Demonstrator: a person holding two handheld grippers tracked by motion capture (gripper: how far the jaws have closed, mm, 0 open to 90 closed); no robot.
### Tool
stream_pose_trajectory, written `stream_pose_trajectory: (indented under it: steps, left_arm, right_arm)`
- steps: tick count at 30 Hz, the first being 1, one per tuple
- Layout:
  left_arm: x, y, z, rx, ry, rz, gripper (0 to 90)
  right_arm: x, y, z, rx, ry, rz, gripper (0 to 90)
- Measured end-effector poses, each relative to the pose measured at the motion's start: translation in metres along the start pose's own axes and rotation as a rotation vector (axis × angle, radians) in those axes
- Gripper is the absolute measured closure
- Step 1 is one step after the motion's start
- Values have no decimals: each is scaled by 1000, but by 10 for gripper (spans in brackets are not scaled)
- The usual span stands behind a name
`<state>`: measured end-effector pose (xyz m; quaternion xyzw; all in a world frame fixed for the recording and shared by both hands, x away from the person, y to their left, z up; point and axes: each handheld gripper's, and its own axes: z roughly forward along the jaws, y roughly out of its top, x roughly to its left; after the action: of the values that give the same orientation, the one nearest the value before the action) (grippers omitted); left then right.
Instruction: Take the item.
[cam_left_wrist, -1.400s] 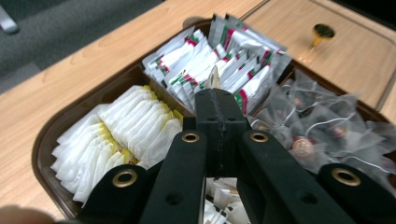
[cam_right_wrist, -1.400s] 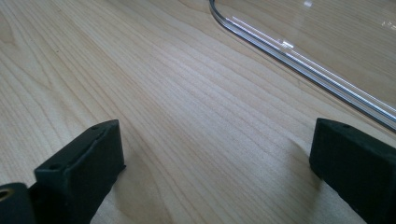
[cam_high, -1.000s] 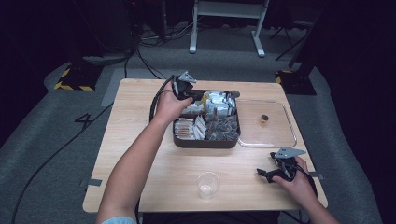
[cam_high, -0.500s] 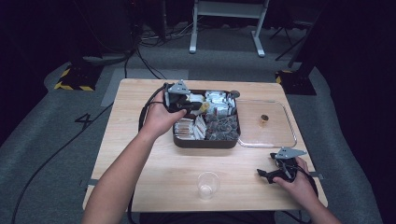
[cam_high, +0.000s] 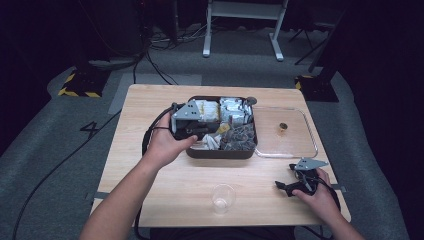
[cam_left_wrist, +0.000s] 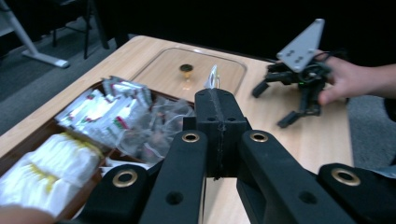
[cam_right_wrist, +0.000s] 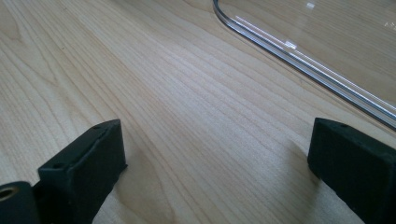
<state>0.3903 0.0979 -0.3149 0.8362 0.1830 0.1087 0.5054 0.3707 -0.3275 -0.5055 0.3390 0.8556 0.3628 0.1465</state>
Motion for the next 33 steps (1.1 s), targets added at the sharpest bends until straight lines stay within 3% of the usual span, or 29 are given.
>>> stream_pose_trajectory:
  steps: [6,14,24,33]
  left_arm:
    - [-22,-4,-1,-35,-46,16,900]
    - [-47,-15,0,-39,-89,40,900]
    - [-69,-38,-3,-51,-123,29,900]
    - [-79,-55,1,2,-140,17,900]
  right_arm:
    - [0,0,0,0,0,0,41]
    - [0,0,0,0,0,0,41]
    - [0,0,0,0,0,0,42]
    - [0,0,0,0,0,0,42]
